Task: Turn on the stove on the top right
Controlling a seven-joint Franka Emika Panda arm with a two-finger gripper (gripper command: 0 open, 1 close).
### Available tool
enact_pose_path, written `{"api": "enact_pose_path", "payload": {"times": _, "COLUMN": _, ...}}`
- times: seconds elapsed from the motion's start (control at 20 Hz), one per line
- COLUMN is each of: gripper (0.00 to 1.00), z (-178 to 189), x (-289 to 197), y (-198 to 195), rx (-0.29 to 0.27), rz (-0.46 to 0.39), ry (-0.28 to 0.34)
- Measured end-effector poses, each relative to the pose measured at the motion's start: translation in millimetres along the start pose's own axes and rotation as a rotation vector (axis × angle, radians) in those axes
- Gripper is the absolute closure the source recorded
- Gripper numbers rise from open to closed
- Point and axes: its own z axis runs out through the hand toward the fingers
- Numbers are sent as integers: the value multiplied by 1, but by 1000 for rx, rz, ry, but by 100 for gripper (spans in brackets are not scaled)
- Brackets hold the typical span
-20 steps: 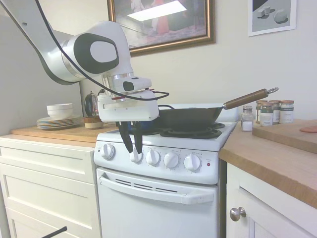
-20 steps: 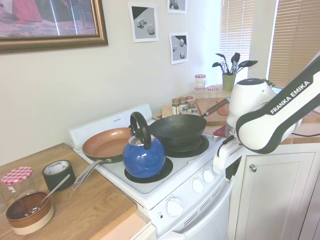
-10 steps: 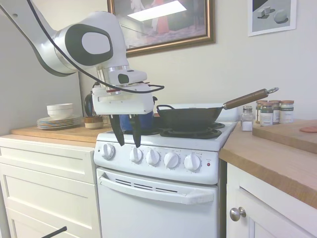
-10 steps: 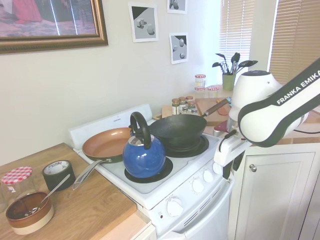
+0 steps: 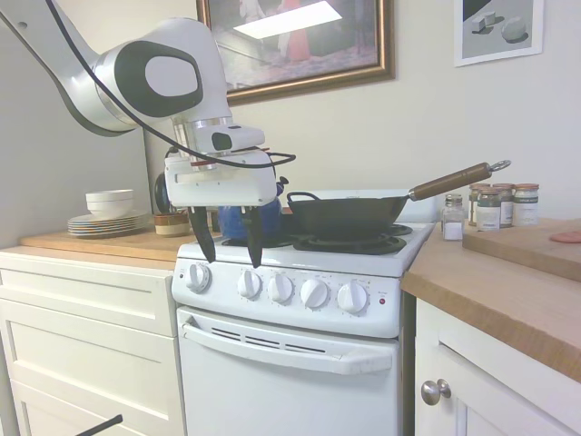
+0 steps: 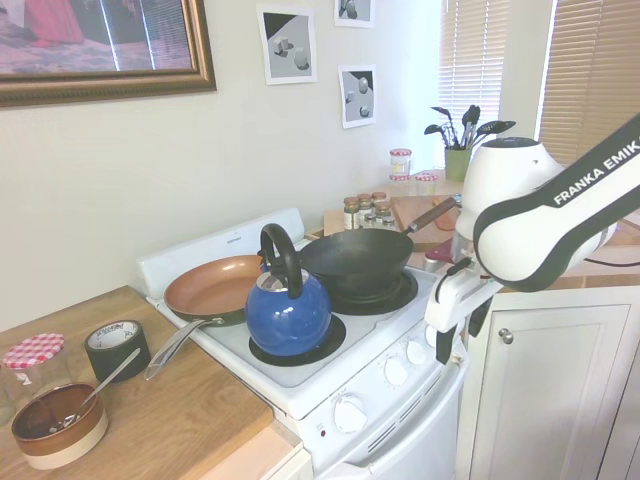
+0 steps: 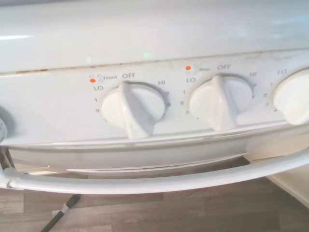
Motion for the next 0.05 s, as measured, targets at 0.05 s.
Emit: {"api": "enact_pose_path", "payload": {"times": 0.05, "gripper": 0, "z": 0, "x": 0, "y": 0, "rx": 0, "rz": 0, "ry": 0}}
